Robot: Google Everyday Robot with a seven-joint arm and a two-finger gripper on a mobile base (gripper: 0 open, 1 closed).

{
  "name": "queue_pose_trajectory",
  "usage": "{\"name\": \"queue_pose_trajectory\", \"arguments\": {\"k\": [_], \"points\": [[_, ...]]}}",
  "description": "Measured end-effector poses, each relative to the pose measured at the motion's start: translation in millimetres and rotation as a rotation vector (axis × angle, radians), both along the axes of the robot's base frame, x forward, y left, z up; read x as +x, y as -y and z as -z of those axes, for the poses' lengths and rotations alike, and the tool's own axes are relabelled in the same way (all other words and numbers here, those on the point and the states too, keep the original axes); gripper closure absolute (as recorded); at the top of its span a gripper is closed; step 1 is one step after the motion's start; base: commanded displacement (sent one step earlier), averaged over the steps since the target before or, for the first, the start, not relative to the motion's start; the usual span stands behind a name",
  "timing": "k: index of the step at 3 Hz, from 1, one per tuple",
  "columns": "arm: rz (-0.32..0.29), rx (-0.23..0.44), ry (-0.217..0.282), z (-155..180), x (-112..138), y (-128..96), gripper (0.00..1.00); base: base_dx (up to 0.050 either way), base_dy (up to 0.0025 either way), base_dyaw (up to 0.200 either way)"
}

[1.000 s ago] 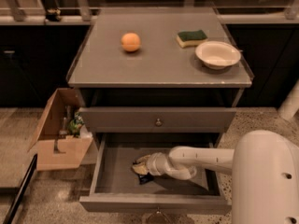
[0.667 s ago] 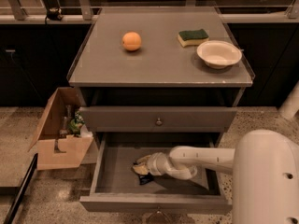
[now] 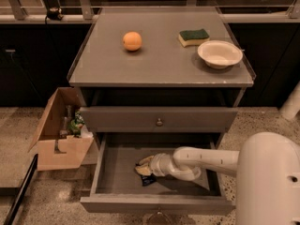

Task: Pick rxbar blueberry from middle drawer and place on counter

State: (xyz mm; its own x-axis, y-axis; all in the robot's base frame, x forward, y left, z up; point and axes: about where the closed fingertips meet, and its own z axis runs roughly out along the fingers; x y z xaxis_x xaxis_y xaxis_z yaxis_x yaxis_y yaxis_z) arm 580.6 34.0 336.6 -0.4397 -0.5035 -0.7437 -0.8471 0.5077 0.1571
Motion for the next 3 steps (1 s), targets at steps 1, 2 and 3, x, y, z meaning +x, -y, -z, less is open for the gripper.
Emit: {"name": "queue_pose_trajectory", "arguments": {"k": [1,2,3], "points": [[-0.029,0.052,0.014,-12.6,0.3,-0.3,1.00,0.000,0.00000,0.000],[-0.066,0.086,-0.005,-18.3,-9.5,-7.3,1.00,0.000,0.00000,0.000],[-0.062,0.083,-0.003,-17.6,-8.7,-7.0,1.00,0.000,0.00000,0.000]]}}
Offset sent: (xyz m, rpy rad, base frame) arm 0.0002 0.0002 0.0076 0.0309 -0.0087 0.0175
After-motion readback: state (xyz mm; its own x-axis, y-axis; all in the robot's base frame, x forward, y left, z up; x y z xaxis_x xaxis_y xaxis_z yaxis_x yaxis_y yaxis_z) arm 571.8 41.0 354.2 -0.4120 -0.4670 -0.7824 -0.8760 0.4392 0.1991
